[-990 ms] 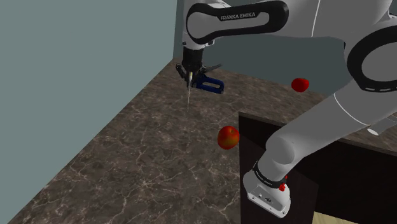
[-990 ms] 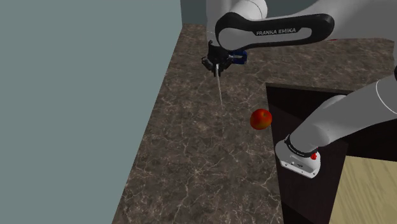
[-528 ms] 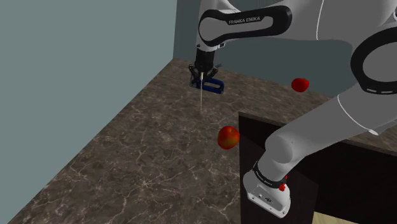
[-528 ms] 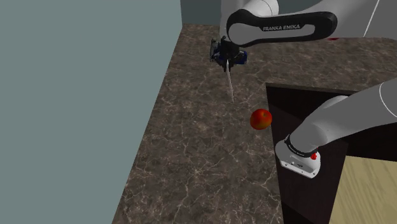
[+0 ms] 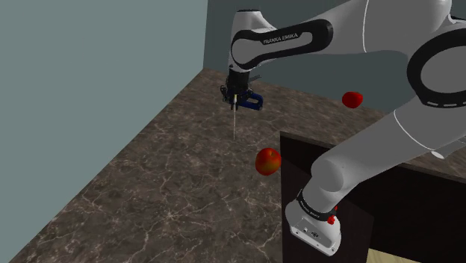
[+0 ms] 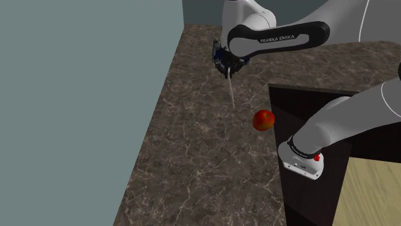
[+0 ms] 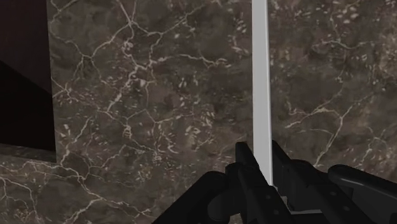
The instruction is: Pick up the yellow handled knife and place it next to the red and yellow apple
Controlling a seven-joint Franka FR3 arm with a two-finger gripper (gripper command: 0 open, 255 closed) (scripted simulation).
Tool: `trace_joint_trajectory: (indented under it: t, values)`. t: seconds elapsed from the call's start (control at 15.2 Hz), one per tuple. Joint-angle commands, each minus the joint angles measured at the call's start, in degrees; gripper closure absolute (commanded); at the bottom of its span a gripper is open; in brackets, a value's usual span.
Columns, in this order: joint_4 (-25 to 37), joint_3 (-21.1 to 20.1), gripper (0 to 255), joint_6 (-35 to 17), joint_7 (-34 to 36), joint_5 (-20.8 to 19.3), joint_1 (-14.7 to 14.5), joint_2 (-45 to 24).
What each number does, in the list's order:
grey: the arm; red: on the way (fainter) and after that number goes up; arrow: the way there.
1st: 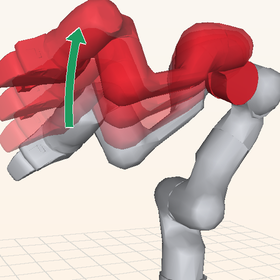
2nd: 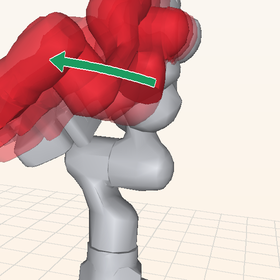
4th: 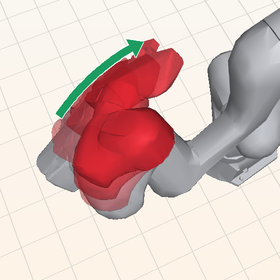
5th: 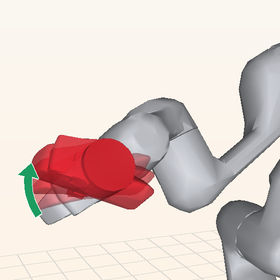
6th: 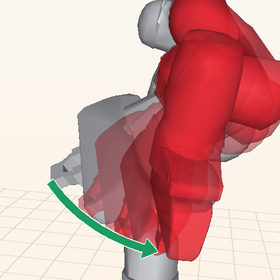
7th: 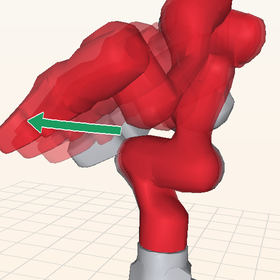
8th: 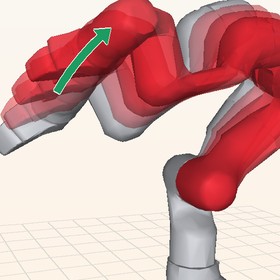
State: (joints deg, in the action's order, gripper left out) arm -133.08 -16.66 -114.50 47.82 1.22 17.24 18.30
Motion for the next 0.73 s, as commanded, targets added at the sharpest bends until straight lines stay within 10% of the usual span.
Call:
trace_joint_trajectory:
  t: [0.0,0.66]
  values:
    - [-1.02,-0.18,255,-1.59,0.24,-0.10,-0.01,-0.56]
    - [-5.98,-0.92,255,-9.77,1.38,-0.90,0.16,-3.90]
